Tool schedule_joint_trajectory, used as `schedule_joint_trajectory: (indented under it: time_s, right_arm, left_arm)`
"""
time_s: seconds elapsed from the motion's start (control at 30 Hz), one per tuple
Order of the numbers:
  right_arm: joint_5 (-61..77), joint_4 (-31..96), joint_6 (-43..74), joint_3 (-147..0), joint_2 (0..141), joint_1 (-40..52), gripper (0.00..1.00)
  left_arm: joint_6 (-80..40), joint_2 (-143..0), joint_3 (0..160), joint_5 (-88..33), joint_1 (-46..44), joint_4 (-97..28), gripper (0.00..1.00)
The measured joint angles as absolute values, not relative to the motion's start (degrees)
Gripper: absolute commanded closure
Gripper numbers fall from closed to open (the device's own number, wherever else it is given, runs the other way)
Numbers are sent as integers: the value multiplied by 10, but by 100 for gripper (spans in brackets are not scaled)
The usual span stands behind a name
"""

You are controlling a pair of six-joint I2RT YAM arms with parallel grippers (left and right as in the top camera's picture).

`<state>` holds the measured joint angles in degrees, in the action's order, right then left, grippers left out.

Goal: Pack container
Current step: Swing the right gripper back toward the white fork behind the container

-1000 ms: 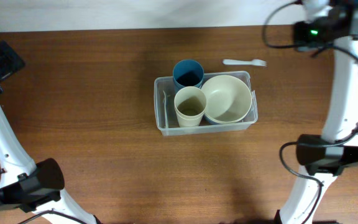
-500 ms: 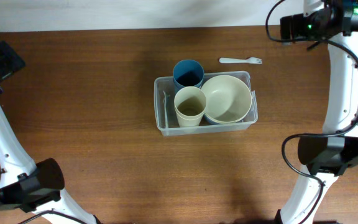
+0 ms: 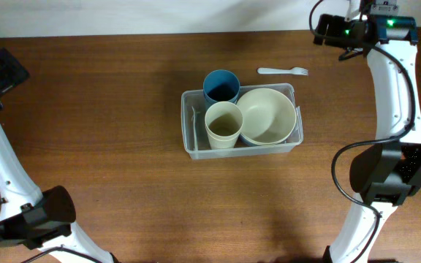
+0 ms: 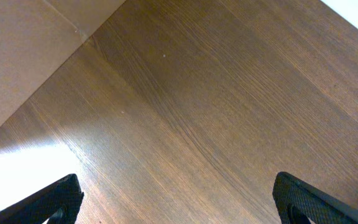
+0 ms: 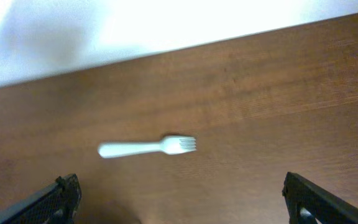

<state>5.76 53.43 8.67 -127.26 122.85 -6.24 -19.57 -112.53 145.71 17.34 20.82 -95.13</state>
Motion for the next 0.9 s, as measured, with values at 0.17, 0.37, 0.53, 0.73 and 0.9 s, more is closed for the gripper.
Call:
schedule_joint_trajectory:
  time_s: [0.17, 0.37, 0.53, 0.73, 0.9]
  right_arm:
    - [147, 421, 133, -1272, 1229, -62, 47]
    - [212, 322, 180, -1272, 1241, -59, 91]
    - [256, 276, 228, -1272, 1292, -59, 96]
    - [299, 248, 262, -1272, 1361, -59, 96]
    - [320, 248, 279, -1272, 1385, -59, 96]
  left_arm:
    - [-196, -1125, 1457, 173, 208, -951, 0]
    - [-196, -1125, 1457, 173, 208, -952, 0]
    - [-196, -1125, 1457, 173, 208, -952, 0]
    - [-196, -1125, 1457, 173, 208, -952, 0]
    - [-196, -1125, 1457, 173, 208, -951, 0]
